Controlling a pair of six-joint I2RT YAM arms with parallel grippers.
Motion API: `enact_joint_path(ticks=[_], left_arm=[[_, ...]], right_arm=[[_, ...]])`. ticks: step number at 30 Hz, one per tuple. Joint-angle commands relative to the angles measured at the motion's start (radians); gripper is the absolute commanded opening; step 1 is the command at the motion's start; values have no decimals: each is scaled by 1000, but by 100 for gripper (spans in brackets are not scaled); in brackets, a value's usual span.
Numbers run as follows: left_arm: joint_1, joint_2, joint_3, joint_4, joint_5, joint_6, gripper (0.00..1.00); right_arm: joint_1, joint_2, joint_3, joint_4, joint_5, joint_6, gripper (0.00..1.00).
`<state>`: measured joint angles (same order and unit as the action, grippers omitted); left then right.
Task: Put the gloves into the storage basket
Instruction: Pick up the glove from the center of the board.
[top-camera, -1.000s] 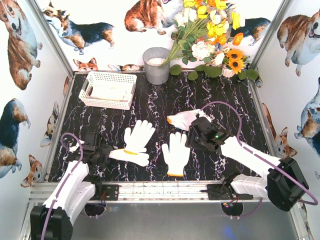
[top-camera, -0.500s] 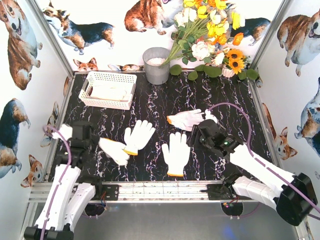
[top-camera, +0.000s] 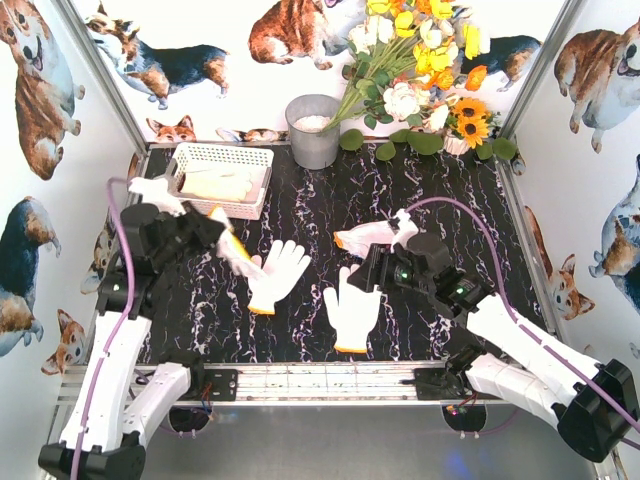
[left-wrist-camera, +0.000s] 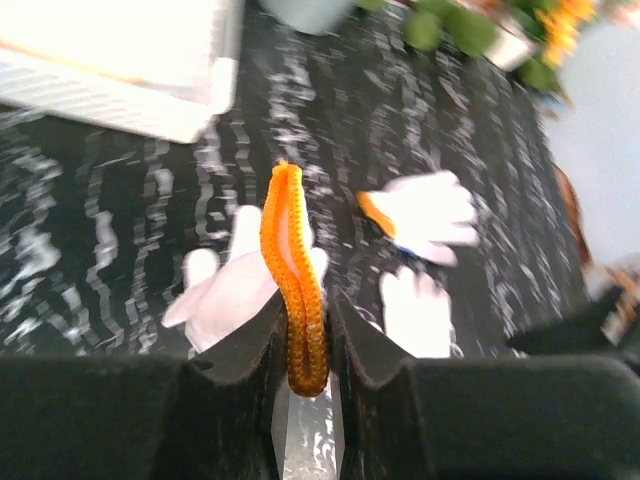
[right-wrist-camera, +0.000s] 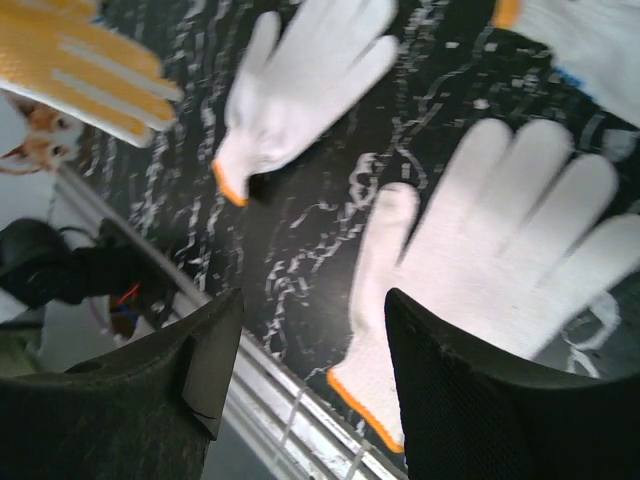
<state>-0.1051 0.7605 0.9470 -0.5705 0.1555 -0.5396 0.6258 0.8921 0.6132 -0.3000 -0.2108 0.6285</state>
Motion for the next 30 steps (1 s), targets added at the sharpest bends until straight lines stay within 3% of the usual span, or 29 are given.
enact_joint_path(ticks=[1, 4, 14, 24, 30], left_arm=[[-3, 68, 44, 155, 469, 193, 11], [-42, 118, 52, 207, 630, 189, 0], [-253, 229, 58, 293, 863, 163, 0], [-435, 298, 45, 380, 876, 116, 0], [-462, 331, 52, 378, 846, 140, 0]], right_arm=[[-3, 3, 60, 167, -188, -17, 61], [-3, 1, 47, 245, -240, 10, 61], [1, 8, 129, 306, -406, -6, 61], [40, 58, 205, 266, -472, -70, 63], [61, 82, 249, 217, -449, -82, 63]])
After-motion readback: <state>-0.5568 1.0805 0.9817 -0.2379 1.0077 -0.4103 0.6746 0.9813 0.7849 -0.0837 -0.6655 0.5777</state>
